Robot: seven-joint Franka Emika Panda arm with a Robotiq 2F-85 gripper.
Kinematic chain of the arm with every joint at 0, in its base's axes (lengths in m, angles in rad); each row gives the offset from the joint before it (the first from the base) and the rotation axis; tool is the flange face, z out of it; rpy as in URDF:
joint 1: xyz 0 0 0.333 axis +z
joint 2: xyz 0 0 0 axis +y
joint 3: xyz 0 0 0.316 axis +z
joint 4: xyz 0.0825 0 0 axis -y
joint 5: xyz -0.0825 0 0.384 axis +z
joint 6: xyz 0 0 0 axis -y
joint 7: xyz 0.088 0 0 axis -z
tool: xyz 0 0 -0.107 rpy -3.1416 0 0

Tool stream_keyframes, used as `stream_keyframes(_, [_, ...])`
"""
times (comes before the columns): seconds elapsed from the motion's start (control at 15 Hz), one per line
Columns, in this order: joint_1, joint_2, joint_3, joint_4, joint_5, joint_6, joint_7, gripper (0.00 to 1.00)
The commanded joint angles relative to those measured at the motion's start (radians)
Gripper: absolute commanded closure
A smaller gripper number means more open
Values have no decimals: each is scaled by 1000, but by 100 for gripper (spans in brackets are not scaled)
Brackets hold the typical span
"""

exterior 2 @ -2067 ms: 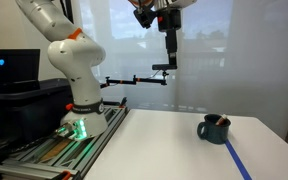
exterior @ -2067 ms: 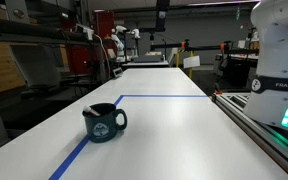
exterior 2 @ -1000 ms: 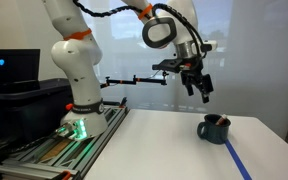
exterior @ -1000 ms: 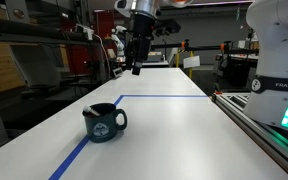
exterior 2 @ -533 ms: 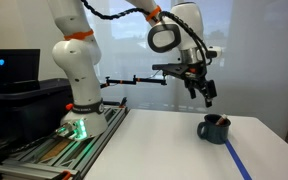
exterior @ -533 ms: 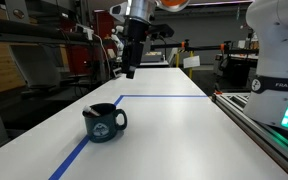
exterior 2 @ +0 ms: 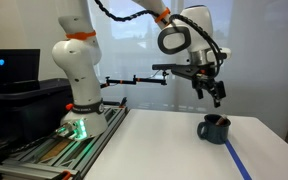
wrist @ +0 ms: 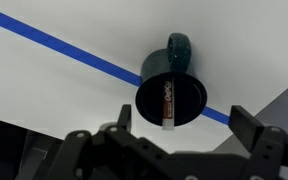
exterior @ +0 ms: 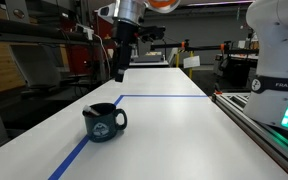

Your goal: Remove the marker from the cup and put it on the table

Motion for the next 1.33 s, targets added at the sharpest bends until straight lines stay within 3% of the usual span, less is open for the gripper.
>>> stream_keyframes(0.0, [-46,2,47,3,3,-3,0,0])
stream_keyframes(0.47, [-76,70,83,47,51,61,-32,0])
stream_keyframes(0.53, [-47,84,60,57,75,75,-44,0])
stream_keyframes(0.93, [-50,194,94,144,178,97,-16,0])
stream_keyframes(1.27, [-45,261,90,195,140,100,45,0])
